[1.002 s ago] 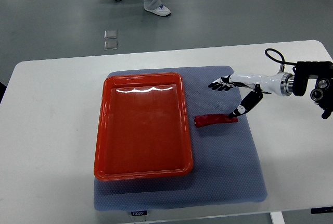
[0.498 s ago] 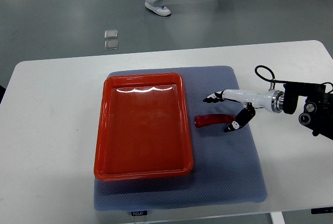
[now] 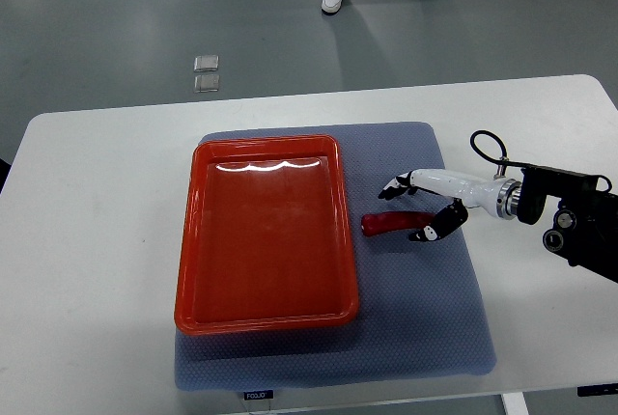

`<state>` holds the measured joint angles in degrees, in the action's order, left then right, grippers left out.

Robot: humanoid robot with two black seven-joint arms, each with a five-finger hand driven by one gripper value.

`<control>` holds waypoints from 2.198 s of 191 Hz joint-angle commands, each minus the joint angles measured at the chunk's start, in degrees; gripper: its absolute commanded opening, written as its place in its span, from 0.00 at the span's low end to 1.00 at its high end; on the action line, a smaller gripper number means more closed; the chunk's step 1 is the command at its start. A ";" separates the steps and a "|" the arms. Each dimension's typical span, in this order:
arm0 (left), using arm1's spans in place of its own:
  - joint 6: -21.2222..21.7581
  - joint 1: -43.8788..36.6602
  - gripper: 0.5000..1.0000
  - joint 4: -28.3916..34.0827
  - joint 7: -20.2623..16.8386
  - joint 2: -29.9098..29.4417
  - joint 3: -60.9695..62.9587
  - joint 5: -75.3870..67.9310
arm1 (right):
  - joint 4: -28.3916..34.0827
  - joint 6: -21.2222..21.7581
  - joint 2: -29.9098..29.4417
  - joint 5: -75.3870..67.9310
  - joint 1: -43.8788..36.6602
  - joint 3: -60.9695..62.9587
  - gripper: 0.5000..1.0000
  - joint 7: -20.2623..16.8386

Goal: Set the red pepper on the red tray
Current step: 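Lift the pepper with the right hand and carry it over the tray, then release the pepper into the tray and withdraw the right hand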

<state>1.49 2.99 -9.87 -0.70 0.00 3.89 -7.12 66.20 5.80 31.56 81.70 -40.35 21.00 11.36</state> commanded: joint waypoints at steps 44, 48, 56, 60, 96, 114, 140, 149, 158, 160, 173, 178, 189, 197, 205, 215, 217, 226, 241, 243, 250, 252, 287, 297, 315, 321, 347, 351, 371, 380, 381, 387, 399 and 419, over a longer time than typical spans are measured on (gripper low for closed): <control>0.00 0.00 1.00 0.03 0.00 0.00 -0.02 0.00 | -0.63 -0.26 -0.27 0.04 0.01 -0.08 0.03 -0.02; 0.00 0.00 1.00 -0.06 0.00 0.00 -0.02 0.00 | -0.63 -0.27 -0.27 0.04 0.01 -0.08 0.00 -0.02; 0.00 0.00 1.00 -0.06 0.00 0.00 0.07 0.00 | -0.63 -0.09 -0.27 0.04 -0.08 -0.08 0.00 -0.02; 0.00 0.00 1.00 -0.06 0.00 0.00 -0.02 0.00 | -0.63 -0.09 -0.19 -0.05 -0.08 0.01 0.00 -0.02; 0.00 0.00 1.00 0.03 0.00 0.00 -0.02 0.00 | -0.72 -0.09 0.17 -0.58 -0.26 0.62 0.00 0.33; 0.00 0.00 1.00 -0.06 0.00 0.00 -0.02 0.00 | -0.80 -0.27 0.69 -1.28 -0.96 1.33 0.00 1.29; 0.00 0.00 1.00 0.03 0.00 0.00 -0.02 0.00 | -1.24 1.67 0.69 -6.38 -2.28 6.34 0.00 2.17; 0.00 0.00 1.00 0.03 0.00 0.00 -0.02 0.00 | -1.24 2.37 0.25 -7.87 -3.24 6.78 0.00 2.17; 0.00 0.00 1.00 -0.06 0.00 0.00 0.07 0.00 | -1.24 2.81 -0.27 -8.66 -4.56 6.78 0.00 2.26; 0.00 0.00 1.00 0.03 0.00 0.00 -0.02 0.00 | -1.24 2.81 -0.36 -8.75 -4.82 6.78 0.00 2.26; 0.00 0.00 1.00 0.03 0.00 0.00 -0.02 0.00 | -1.24 2.90 -1.68 -8.93 -5.53 6.69 0.00 2.26; 0.00 0.00 1.00 0.03 0.00 0.00 -0.02 0.00 | -1.33 2.90 -2.47 -8.84 -5.70 6.60 0.00 2.26; 0.00 0.00 1.00 0.03 0.00 0.00 -0.02 0.00 | -1.77 2.99 -5.02 -8.84 -6.32 6.34 0.00 2.26; 0.00 0.00 1.00 0.03 0.00 0.00 -0.02 0.00 | -2.39 2.99 -7.66 -8.75 -7.02 5.99 0.00 2.26; 0.00 0.00 1.00 0.03 0.00 0.00 -0.02 0.00 | -3.18 2.99 -10.29 -8.58 -7.90 4.93 0.00 2.26; 0.00 0.00 1.00 0.03 0.00 0.00 0.07 0.00 | -3.79 2.99 -11.52 -8.58 -8.52 4.05 0.00 2.26; 0.00 0.00 1.00 0.03 0.00 0.00 0.07 0.00 | -3.79 2.99 -11.52 -8.58 -8.52 4.05 0.00 2.26; 0.00 0.00 1.00 0.03 0.00 0.00 -0.02 0.00 | -6.69 2.46 -15.30 -8.14 -10.80 -0.69 0.00 2.26; 0.00 0.00 1.00 -0.06 0.00 0.00 0.07 0.00 | -8.80 2.28 -17.59 -7.96 -12.30 -3.77 0.00 2.26; 0.00 0.00 1.00 0.03 0.00 0.00 -0.02 0.00 | -9.15 2.28 -17.85 -7.96 -12.47 -4.03 0.00 2.26; 0.00 0.00 1.00 0.03 0.00 0.00 -0.02 0.00 | -9.95 2.28 -18.73 -7.87 -13.00 -4.91 0.00 2.17; 0.00 0.00 1.00 0.03 0.00 0.00 -0.02 0.00 | -10.12 2.28 -18.99 -7.87 -13.09 -5.18 0.00 2.17; 0.00 0.00 1.00 0.03 0.00 0.00 -0.02 0.00 | -13.90 2.28 -23.39 -7.87 -14.23 -7.02 0.08 2.09; 0.00 0.00 1.00 -0.06 0.00 0.00 -0.02 0.00 | -13.99 2.28 -23.74 -7.87 -14.23 -7.02 0.16 2.09; 0.00 0.00 1.00 0.03 0.00 0.00 -0.02 0.00 | -14.08 2.28 -23.74 -7.96 -14.23 -6.93 0.55 2.09; 0.00 0.00 1.00 0.03 0.00 0.00 -0.02 0.00 | -13.99 2.28 -23.74 -7.96 -14.14 -6.85 0.64 2.09; 0.00 0.00 1.00 0.03 0.00 0.00 -0.02 0.00 | -13.99 2.28 -23.13 -8.84 -14.05 -6.32 0.82 2.17; 0.00 0.00 1.00 -0.06 0.00 0.00 -0.02 0.00 | -14.08 2.37 -23.04 -8.93 -13.97 -6.06 0.82 2.26; 0.00 0.00 1.00 0.03 0.00 0.00 -0.02 0.00 | -13.99 2.55 -22.25 -9.98 -13.79 -4.13 0.82 2.35; 0.00 0.00 1.00 0.03 0.00 0.00 -0.02 0.00 | -13.99 3.07 -21.63 -11.91 -13.53 -1.76 0.82 2.26; 0.00 0.00 1.00 0.03 0.00 0.00 -0.02 0.00 | -13.99 3.07 -21.63 -11.92 -13.53 -1.75 0.82 2.26; 0.00 0.00 1.00 -0.06 0.00 0.00 -0.02 0.00 | -13.99 3.43 -21.28 -14.11 -13.44 0.10 0.82 2.26; 0.00 0.00 1.00 0.03 0.00 0.00 0.07 0.00 | -14.08 4.74 -21.02 -20.62 -12.65 3.44 0.82 1.82; 0.00 0.00 1.00 0.03 0.00 0.00 -0.02 0.00 | -14.78 7.47 -19.96 -34.49 -10.98 7.48 0.82 1.30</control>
<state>1.49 2.99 -9.88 -0.71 0.00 3.88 -7.12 52.06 10.98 10.57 59.39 -52.75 24.63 13.19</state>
